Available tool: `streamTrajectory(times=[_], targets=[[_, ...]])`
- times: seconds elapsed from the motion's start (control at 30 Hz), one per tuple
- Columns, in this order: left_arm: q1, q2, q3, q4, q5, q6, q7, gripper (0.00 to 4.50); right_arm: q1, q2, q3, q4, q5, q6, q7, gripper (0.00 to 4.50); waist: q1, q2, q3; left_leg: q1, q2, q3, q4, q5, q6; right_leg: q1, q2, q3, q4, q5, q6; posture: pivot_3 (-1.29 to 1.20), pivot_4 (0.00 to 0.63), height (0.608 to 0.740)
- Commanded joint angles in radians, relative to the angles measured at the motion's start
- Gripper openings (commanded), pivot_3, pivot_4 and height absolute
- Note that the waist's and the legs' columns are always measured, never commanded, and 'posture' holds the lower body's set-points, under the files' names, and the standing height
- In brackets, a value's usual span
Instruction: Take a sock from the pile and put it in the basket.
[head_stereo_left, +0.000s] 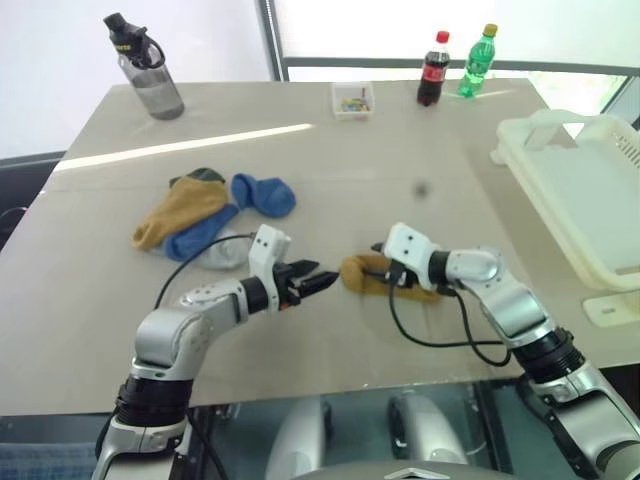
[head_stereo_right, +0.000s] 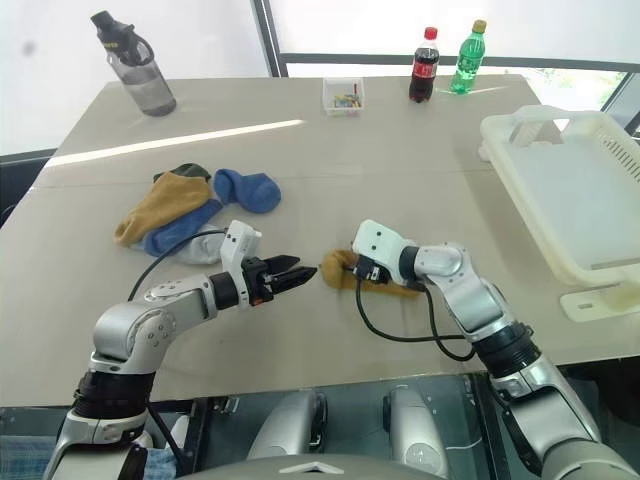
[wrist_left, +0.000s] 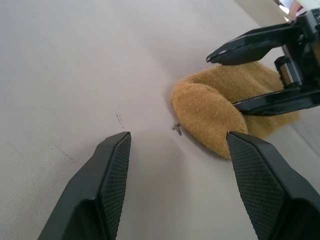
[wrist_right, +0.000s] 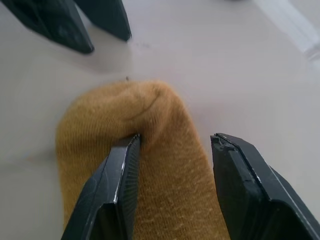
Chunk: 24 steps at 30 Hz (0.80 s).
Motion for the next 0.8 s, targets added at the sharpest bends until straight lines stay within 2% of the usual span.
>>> streamTrajectory(times=[0.03,0.23,0.47,0.8], targets=[[0.012,0.006,0.011,-0.003,0.011,0.0,0.007,3.23,-0.01,0.009,0.003,0.01,-0.016,-0.031,-0.001,2.28,0.0,0.0,0.0,0.0,0.0,0.0,0.0,0.0,0.0,0.0,0.0,0.0,0.0,0.0,0.0,0.0,0.15,0.74],[0.01,0.009,0.016,-0.004,0.007,0.003,0.005,3.23,-0.009,0.018,-0.042,-0.058,0.035,-0.001,0.016,2.28,0.0,0.0,0.0,0.0,0.0,0.0,0.0,0.0,0.0,0.0,0.0,0.0,0.0,0.0,0.0,0.0,0.15,0.74],[0.03,0.029,0.049,-0.028,-0.023,-0.003,-0.034,3.23,0.002,-0.021,-0.176,-0.317,0.228,0.208,0.063,2.28,0.0,0.0,0.0,0.0,0.0,-0.003,0.0,0.0,0.0,0.0,0.0,0.0,0.0,0.0,0.0,0.0,0.15,0.74],[0.057,0.129,0.126,-0.103,-0.027,-0.05,-0.081,3.23,0.084,-0.099,-0.425,-0.481,0.542,0.383,0.085,2.28,0.001,0.0,0.001,-0.001,0.0,-0.002,-0.001,0.0,0.0,-0.001,0.0,0.0,-0.001,0.0,0.0,0.0,0.15,0.74]])
